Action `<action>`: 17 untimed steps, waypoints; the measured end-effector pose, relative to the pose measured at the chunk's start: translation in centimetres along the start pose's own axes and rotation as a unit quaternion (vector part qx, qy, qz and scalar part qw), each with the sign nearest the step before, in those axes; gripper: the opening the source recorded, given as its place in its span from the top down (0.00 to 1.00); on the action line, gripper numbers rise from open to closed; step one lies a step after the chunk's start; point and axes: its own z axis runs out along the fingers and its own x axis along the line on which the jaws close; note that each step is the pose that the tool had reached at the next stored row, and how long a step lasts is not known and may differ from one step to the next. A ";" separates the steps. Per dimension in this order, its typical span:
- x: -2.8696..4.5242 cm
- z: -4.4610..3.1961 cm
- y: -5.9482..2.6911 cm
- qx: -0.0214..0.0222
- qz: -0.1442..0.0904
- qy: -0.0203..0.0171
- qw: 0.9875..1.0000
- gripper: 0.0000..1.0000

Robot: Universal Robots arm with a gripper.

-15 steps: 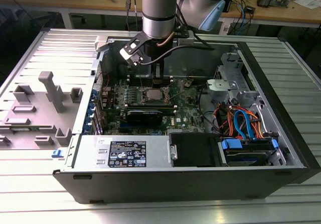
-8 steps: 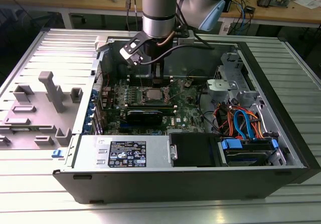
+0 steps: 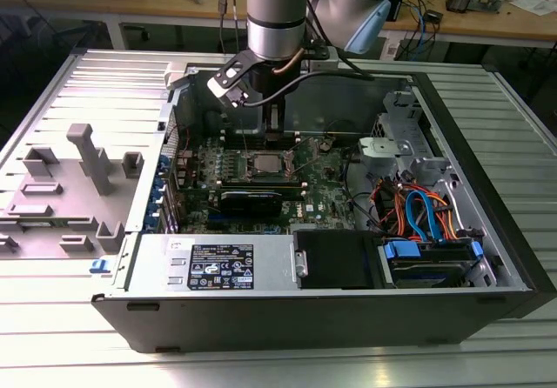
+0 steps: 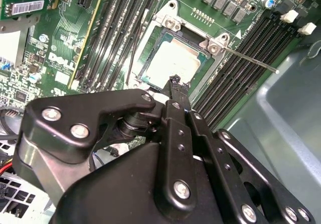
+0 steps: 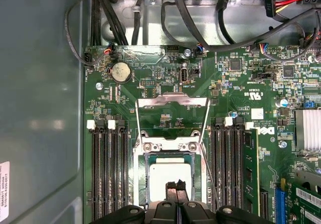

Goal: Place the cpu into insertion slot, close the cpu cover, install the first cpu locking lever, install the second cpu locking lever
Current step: 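Close the cpu cover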

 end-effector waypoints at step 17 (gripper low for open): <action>0.00 0.01 0.54 0.000 0.000 0.000 1.000 0.89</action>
